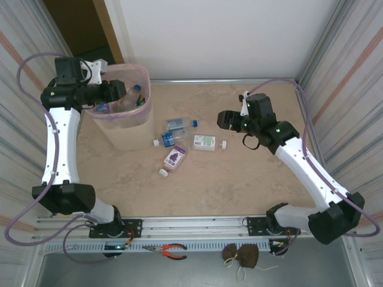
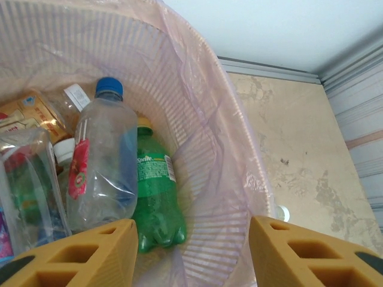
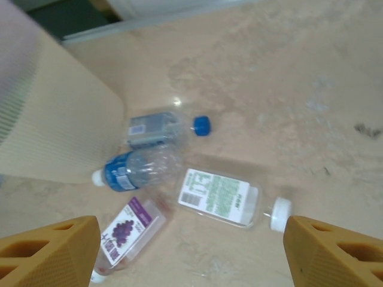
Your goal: Put the plastic bottles in the bin
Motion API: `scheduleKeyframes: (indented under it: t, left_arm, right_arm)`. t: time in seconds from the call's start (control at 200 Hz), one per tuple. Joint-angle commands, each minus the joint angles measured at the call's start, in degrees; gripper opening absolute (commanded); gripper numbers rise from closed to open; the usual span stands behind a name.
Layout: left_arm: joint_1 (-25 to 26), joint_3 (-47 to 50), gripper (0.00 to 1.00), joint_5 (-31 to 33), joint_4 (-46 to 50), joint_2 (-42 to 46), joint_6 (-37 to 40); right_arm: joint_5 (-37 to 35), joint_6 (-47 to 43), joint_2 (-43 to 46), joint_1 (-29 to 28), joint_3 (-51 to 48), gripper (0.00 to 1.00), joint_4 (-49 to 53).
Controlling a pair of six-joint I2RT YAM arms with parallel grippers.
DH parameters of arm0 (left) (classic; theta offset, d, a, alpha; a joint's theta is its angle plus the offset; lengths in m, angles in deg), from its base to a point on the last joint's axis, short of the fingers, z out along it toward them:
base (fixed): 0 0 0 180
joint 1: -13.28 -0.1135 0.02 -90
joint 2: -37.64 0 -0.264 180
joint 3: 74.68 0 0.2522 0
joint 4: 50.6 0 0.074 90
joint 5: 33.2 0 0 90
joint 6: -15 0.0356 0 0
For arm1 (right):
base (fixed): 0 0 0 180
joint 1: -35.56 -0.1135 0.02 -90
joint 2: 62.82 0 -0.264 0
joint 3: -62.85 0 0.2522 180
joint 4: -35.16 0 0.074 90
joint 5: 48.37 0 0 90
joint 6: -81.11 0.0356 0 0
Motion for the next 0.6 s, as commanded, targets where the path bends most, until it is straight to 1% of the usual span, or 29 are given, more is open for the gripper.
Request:
scheduleKeyframes:
  t: [0.0,0.095,0.155,0.2,0.24,0.286,0.351,0.381,0.426,0.496,0.596]
  left_arm:
    - [-0.4,1.8,0.52,-1.9,-1.9,2.7,-1.3]
    - [-0.4,2.4,0.53,-2.5,-2.4,3.3,-1.8]
    - [-0.4,3.0,0.52,-3.3,-2.9,3.6,-2.2]
    - [-0.4,3.3,0.52,-3.6,-3.2,3.8,-2.4]
    - [-0.4,3.4,0.52,-3.6,-3.3,3.9,-2.6]
    - [-0.4,3.5,0.52,-3.6,-3.4,3.9,-2.6]
    - [-0.4,3.6,0.52,-3.6,-3.7,4.0,-2.8]
    - [-0.4,3.7,0.52,-3.8,-3.8,4.1,-3.0]
    - [-0.4,3.8,0.52,-4.0,-4.1,4.2,-3.2]
    - [-0.4,4.0,0.52,-4.3,-4.5,4.3,-3.6]
    - [-0.4,4.4,0.52,-4.4,-4.7,4.7,-3.6]
  right_arm:
    - [-0.8,4.3,-3.4,1.9,1.9,0.77,5.7]
    - [-0.2,4.6,-6.4,2.6,1.7,0.77,6.8]
    - [-1.8,8.6,-8.6,3.4,1.7,0.77,7.9]
    - [-4.4,14.4,-10.0,4.2,1.6,0.77,9.1]
    - [-7.6,22.0,-11.3,4.6,1.6,0.78,11.3]
    - [-8.2,29.7,-12.7,4.9,1.6,0.78,13.6]
    - [-5.8,37.3,-15.2,5.4,1.3,0.77,14.5]
    - [-4.2,42.3,-16.4,5.6,1.1,0.76,14.7]
    - [-1.9,47.5,-18.1,5.7,0.7,0.76,13.7]
    - [1.7,54.2,-21.4,5.8,0.4,0.76,12.0]
    - [6.3,61.3,-25.5,5.8,0.2,0.75,8.0]
